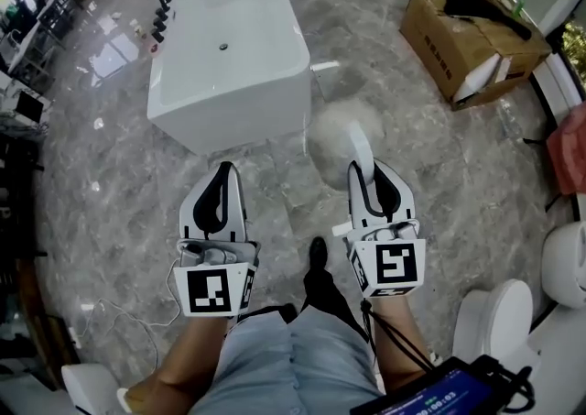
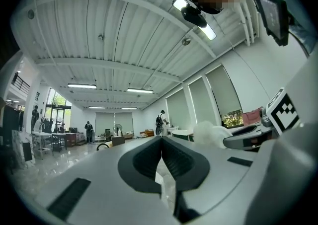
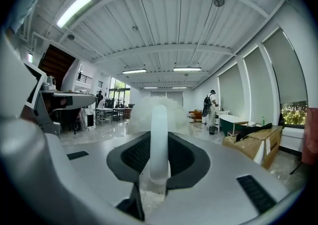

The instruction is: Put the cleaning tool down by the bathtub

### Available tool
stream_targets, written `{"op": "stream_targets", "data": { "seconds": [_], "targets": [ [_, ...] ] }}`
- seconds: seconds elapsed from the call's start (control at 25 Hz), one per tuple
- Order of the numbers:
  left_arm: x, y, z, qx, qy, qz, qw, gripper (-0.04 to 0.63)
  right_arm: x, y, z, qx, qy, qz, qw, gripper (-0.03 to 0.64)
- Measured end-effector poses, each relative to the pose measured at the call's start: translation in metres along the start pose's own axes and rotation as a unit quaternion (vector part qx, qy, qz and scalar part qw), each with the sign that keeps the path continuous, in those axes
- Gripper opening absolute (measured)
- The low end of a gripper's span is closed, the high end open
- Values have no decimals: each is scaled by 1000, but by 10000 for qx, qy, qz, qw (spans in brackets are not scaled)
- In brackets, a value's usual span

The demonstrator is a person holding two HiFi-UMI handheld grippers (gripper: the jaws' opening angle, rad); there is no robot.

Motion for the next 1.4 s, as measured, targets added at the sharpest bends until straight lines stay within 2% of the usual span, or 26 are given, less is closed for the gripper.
{"op": "stream_targets", "data": {
  "seconds": [0.28,0.64,0.92,1.2,1.4],
  "targets": [
    [51,-22,-11,107,100,-393,9991,18,62,28,-27,-116,191,-259,9994,95],
    [70,-72,-5,26,132,-922,9956,18,127,13,-45,-451,175,-673,9966,95],
    [96,-127,22,-102,118,-1189,9928,18,192,-8,-39,-649,73,-864,9941,95],
    [136,-178,61,-247,-59,-1213,9923,18,261,-24,-16,-694,-211,-911,9932,95],
    [168,-203,96,-559,-256,-1186,9910,18,306,-36,10,-705,-443,-1130,9901,95]
  ]
}}
Point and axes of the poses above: the fingertips, and each gripper's own axes: x forward along the fingers, y to its right, z out of its underside, the point moved 2 cm from there along -x, backward along the fingers, and after that the axes turned 2 degrees about y, right-handed, at the moved point
